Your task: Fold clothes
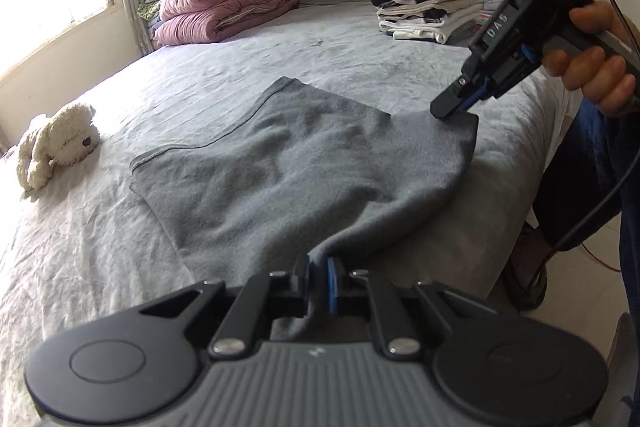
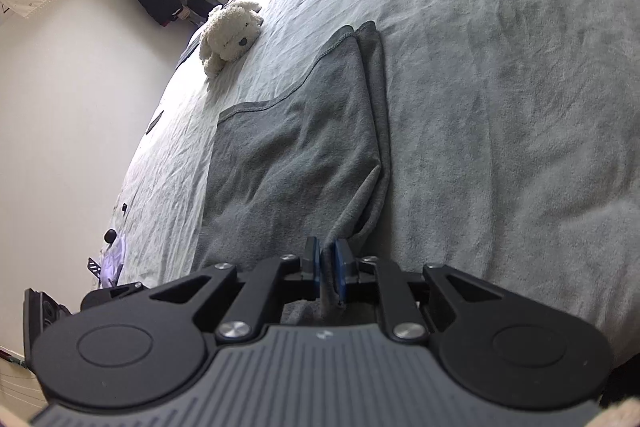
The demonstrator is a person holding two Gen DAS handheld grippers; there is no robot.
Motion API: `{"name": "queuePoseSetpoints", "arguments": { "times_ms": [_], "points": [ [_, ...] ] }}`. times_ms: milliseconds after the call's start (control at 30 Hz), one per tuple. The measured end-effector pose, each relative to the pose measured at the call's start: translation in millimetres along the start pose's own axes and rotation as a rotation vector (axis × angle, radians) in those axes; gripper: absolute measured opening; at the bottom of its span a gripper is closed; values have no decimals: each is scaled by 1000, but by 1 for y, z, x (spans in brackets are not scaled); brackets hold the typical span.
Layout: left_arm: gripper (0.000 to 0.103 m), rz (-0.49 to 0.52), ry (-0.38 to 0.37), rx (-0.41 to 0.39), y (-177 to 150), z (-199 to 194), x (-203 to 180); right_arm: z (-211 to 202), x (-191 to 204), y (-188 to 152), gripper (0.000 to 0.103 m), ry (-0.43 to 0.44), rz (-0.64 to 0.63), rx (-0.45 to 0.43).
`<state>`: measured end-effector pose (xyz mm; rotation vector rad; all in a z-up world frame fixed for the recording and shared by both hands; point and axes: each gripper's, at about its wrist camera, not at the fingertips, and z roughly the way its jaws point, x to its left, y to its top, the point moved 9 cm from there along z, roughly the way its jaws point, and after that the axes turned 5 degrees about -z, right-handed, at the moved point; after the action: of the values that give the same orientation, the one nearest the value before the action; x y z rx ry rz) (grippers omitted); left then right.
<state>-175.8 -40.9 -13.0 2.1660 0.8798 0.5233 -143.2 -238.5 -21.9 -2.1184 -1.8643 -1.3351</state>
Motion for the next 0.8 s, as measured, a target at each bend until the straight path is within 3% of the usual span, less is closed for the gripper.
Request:
{"name": "queuePoseSetpoints", "arguments": {
  "times_ms": [67,133,167,367,500,600,667,733,800],
  "points": [
    [9,-53,-2,13,5,2,7,-2,-1,1,20,-116,-111,-30],
    [9,-97,-1,32,7,7,11,-7,4,2,37,-199,-233,-73],
    [9,-114,-1,39,8,9,13,-9,9,1,38,-218,-298,-97],
    [9,-186,-16,54,12,13,21,-10,69,-33,54,-133,-743,-144],
    [9,-207,-22,58,13,14,24,10,84,-64,54,-176,-985,-94],
    [9,-214,-25,59,13,15,24,21,82,-72,54,-234,-1074,-75],
    [9,-211,-24,59,13,14,24,29,81,-77,50,-273,-1132,-62],
    [13,-199,-19,60,12,14,22,32,76,-75,20,-312,-1158,-65],
    [16,-177,-12,58,11,13,20,34,72,-72,14,-334,-1171,-74]
  ]
}}
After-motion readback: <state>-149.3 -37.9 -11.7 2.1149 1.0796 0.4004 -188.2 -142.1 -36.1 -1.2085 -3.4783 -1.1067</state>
